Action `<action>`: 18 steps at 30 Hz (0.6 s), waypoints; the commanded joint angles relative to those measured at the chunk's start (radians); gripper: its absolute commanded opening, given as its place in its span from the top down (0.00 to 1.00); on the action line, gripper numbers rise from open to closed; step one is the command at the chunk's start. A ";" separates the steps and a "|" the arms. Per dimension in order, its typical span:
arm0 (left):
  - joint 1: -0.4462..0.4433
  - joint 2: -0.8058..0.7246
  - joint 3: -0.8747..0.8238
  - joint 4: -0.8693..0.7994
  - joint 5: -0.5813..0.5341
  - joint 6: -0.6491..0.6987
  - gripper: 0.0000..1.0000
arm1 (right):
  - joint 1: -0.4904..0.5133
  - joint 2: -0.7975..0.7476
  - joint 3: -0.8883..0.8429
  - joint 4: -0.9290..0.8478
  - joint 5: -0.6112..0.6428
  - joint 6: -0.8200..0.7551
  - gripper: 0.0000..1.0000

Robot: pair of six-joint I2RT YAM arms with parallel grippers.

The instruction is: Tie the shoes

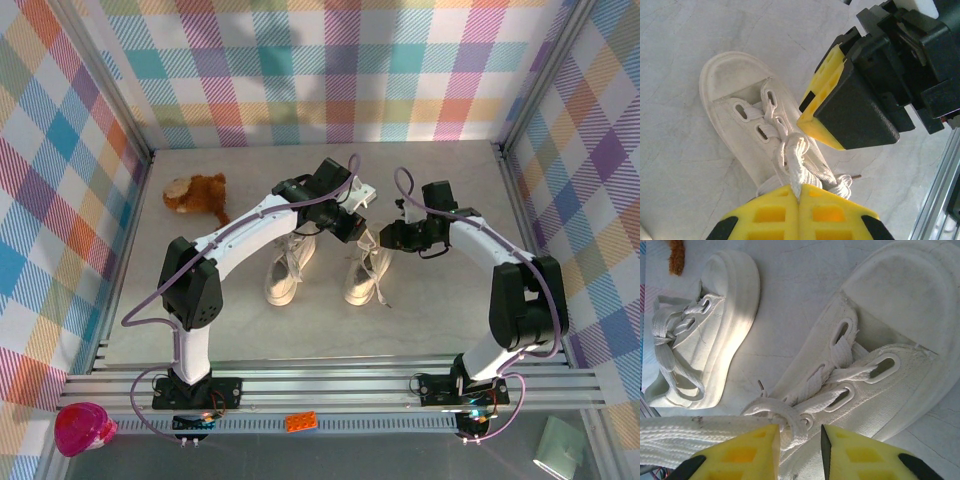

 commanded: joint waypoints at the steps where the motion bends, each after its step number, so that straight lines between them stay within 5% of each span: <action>1: 0.012 -0.007 0.002 -0.001 0.027 0.018 1.00 | 0.006 0.018 0.026 -0.006 -0.041 -0.036 0.68; 18: 0.018 -0.024 -0.009 -0.009 0.024 0.021 1.00 | 0.035 0.145 0.096 -0.065 -0.092 -0.109 0.65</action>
